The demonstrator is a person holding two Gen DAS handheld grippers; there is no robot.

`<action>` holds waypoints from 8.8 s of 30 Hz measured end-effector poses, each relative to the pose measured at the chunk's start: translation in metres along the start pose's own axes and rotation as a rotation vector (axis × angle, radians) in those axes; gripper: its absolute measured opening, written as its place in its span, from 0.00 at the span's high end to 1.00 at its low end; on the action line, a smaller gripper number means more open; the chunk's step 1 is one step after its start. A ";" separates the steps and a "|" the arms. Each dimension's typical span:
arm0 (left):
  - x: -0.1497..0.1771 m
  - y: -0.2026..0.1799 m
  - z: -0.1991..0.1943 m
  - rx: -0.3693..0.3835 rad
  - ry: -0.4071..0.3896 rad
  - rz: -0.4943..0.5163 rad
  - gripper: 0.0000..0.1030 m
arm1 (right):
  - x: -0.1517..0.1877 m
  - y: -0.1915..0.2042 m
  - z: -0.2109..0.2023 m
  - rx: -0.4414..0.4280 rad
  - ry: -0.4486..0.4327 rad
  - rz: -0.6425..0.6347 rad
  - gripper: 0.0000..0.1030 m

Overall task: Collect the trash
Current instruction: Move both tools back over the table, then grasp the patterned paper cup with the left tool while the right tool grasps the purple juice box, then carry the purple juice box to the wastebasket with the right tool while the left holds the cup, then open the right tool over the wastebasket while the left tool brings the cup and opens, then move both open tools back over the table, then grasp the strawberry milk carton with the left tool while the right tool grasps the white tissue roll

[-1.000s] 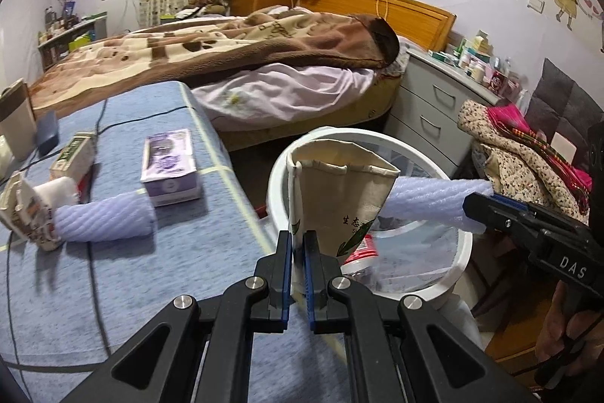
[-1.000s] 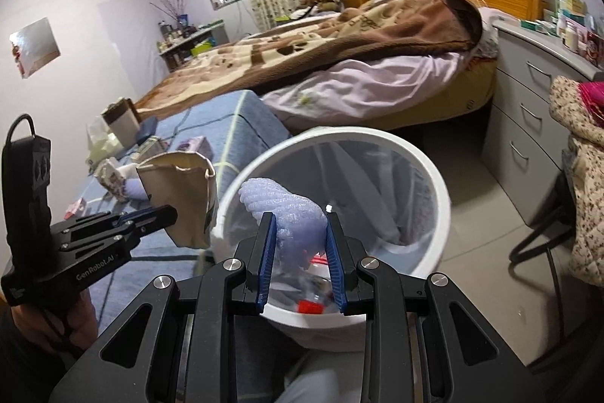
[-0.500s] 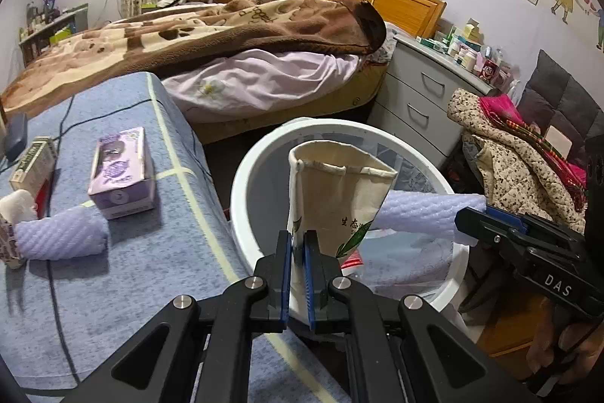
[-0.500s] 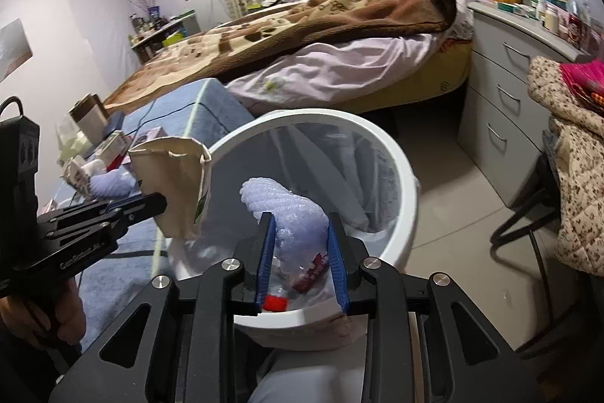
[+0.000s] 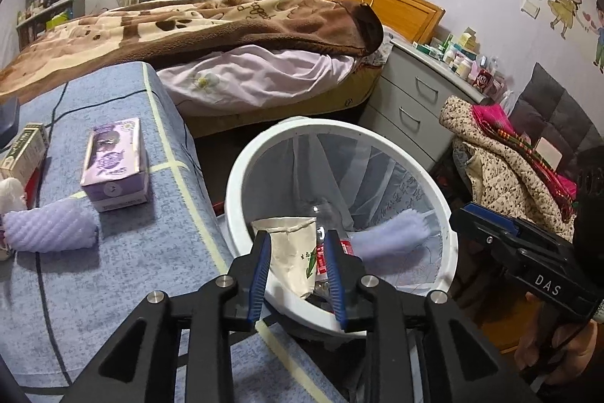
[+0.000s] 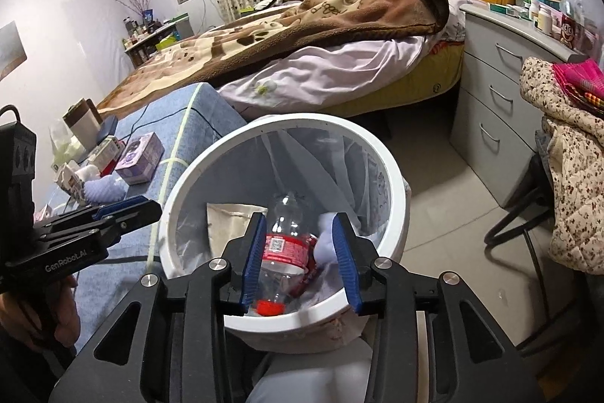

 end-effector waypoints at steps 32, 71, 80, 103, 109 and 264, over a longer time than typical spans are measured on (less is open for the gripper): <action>0.069 0.110 -0.094 -0.218 -0.106 -0.214 0.72 | 0.006 0.113 0.003 -0.197 0.036 -0.203 0.45; 0.027 0.255 -0.097 -0.330 -0.185 -0.360 0.47 | -0.041 0.194 0.089 -0.186 0.094 -0.275 0.36; 0.024 0.267 -0.084 -0.328 -0.184 -0.365 0.49 | -0.046 0.200 0.116 -0.148 0.113 -0.254 0.36; 0.033 0.245 -0.118 -0.375 -0.221 -0.348 0.56 | -0.042 0.191 0.078 -0.216 0.055 -0.236 0.40; 0.043 0.223 -0.134 -0.375 -0.233 -0.339 0.57 | -0.032 0.186 0.055 -0.241 0.033 -0.232 0.40; 0.107 0.262 -0.181 -0.439 -0.196 -0.464 0.47 | -0.012 0.226 0.025 -0.349 0.056 -0.418 0.39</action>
Point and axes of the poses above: each gripper's, at about its wrist camera, not at the fingertips, and z roughly the way its jaws point, y to its left, x to its underside, the point moved 6 cm from there along z, roughly the way its jaws point, and after that the axes turned 6 degrees about y, right-handed, at the moved point
